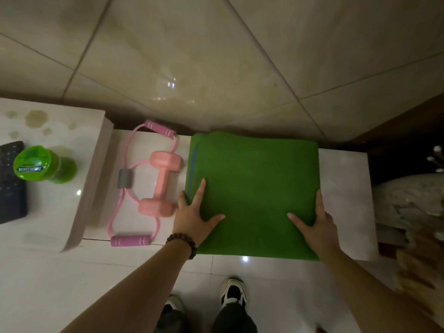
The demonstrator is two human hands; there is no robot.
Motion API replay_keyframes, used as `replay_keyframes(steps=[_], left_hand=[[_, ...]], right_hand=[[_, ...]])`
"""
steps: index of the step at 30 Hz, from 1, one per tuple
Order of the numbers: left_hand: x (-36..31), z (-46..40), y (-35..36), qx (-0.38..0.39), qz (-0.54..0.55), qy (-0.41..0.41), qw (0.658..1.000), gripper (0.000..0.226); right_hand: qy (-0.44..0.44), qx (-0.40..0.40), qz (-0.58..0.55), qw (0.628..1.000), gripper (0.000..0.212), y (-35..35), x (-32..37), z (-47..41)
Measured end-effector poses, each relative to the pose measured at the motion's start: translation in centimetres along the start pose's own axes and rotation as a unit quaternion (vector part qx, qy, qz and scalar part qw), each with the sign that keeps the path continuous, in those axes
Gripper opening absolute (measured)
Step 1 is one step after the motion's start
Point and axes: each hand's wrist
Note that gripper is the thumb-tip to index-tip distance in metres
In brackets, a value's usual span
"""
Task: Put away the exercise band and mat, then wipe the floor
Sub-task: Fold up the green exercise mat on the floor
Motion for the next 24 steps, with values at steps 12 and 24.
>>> replay_keyframes(steps=[12, 24], left_hand=[[-1.5, -0.4, 3.2, 0.000, -0.141, 0.064, 0.988, 0.090], [0.6, -1.2, 4.3, -0.022, -0.316, 0.104, 0.943, 0.086]], right_hand=[[0.014, 0.038, 0.083, 0.996, 0.105, -2.2, -3.1, -1.9], [-0.245, -0.056, 0.295, 0.922, 0.062, 11.2, 6.0, 5.3]])
Point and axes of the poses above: each hand's wrist, its own z-axis away from the middle knuckle, its own y-axis out of the palm, x = y × z, and after that the axes turned 8 degrees about y, right-handed
